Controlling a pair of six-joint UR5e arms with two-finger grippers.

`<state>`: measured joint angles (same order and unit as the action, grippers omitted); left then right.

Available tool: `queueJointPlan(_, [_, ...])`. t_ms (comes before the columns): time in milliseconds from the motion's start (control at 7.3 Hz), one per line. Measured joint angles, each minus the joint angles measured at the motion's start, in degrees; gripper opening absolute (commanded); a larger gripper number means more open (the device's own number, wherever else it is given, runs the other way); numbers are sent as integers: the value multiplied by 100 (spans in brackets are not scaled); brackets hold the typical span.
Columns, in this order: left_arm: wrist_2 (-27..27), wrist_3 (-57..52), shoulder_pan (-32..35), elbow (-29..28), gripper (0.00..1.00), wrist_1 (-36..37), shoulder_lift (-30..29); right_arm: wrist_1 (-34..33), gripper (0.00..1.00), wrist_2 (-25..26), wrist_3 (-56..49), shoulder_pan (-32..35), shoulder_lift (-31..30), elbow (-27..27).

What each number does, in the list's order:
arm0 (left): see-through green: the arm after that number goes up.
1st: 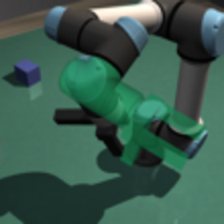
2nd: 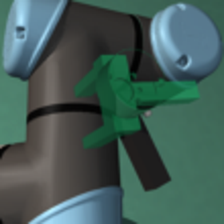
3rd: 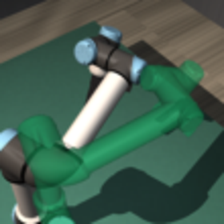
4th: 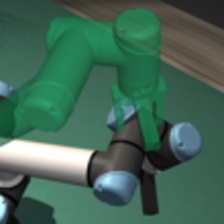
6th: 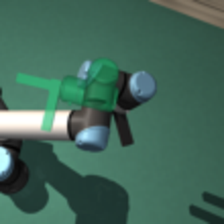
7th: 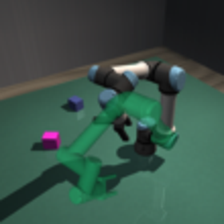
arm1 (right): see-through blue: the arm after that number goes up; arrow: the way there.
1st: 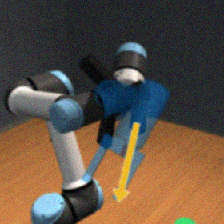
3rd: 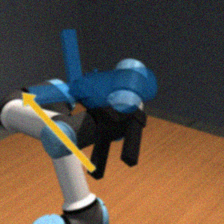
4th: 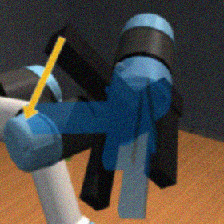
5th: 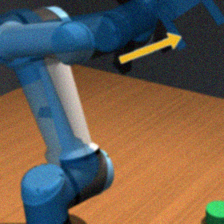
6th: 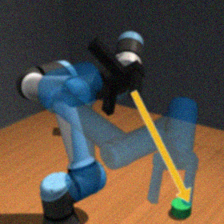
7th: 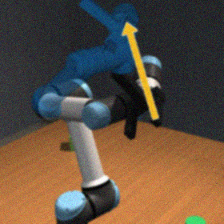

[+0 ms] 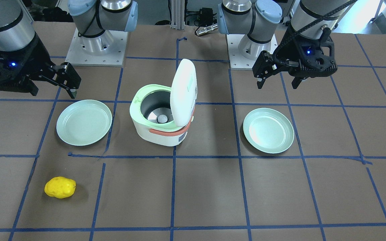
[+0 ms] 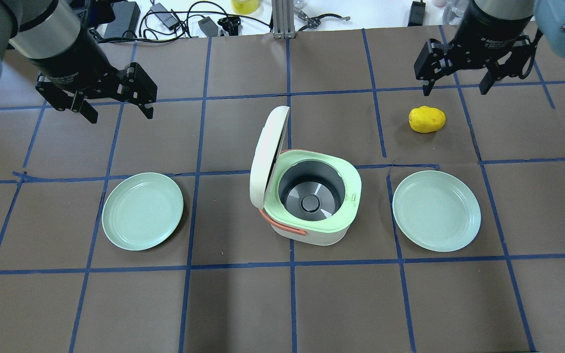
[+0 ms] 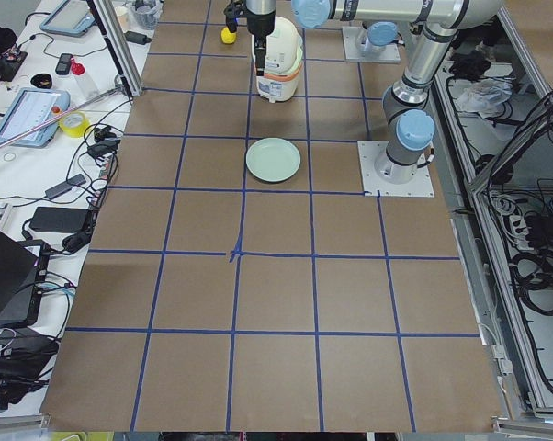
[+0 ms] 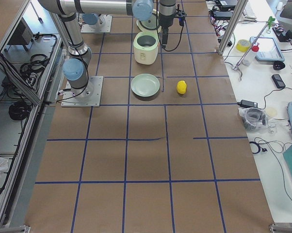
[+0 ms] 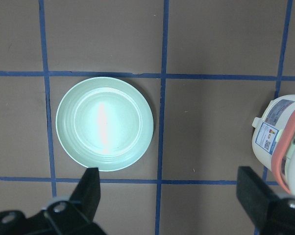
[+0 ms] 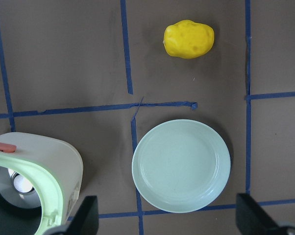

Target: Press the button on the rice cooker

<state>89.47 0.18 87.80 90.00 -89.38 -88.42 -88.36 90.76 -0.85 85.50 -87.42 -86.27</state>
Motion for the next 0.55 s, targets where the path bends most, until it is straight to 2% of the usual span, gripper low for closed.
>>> queueJointPlan(548, [0,0,0,0,100,0,0,177,100,-61,31,50,-71,-22])
